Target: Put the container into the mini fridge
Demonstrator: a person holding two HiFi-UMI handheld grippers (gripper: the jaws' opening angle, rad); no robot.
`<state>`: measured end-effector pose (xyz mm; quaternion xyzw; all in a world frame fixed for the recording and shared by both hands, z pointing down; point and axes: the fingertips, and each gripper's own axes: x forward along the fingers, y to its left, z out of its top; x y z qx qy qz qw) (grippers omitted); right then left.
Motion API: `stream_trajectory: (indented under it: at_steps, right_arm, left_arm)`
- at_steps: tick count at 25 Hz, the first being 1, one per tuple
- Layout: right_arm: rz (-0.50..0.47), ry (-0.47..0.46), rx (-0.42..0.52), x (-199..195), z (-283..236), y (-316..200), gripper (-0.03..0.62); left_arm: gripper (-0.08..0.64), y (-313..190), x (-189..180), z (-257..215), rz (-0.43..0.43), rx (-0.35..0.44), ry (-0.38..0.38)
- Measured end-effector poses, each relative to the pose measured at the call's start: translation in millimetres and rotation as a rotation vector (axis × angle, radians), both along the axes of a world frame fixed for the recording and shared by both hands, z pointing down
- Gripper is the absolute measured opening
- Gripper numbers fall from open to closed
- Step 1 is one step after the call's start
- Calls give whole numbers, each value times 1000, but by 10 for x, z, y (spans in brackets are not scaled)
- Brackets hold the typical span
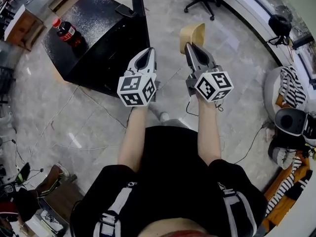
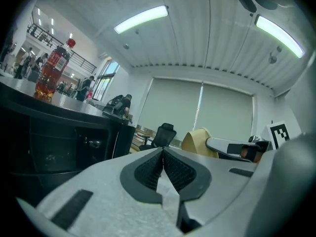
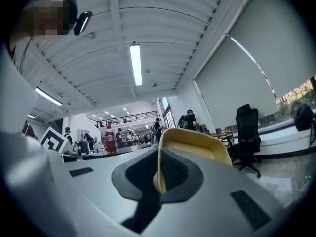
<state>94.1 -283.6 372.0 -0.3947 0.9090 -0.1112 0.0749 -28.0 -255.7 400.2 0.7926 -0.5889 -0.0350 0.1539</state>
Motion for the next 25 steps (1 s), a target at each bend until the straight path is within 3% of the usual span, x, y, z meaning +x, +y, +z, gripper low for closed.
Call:
stream_trajectory:
  at_steps: [4,8,16,25]
  right_arm:
    - [-58,31,7,-16,-12,26,18]
    - [-178,112,16,-315,54,150,18]
    - [-457,278,37,-1205,344,458,18]
    - [-709,469,111,-2169,688,742,18]
  left_arm:
    - [11,-4,81,-16,2,4,-10]
    - [11,36,-57,64,-40,-16,-15]
    - [11,307,-776,359,-223,-68,11]
    - [11,846,-1594,498,-455,-94,-9]
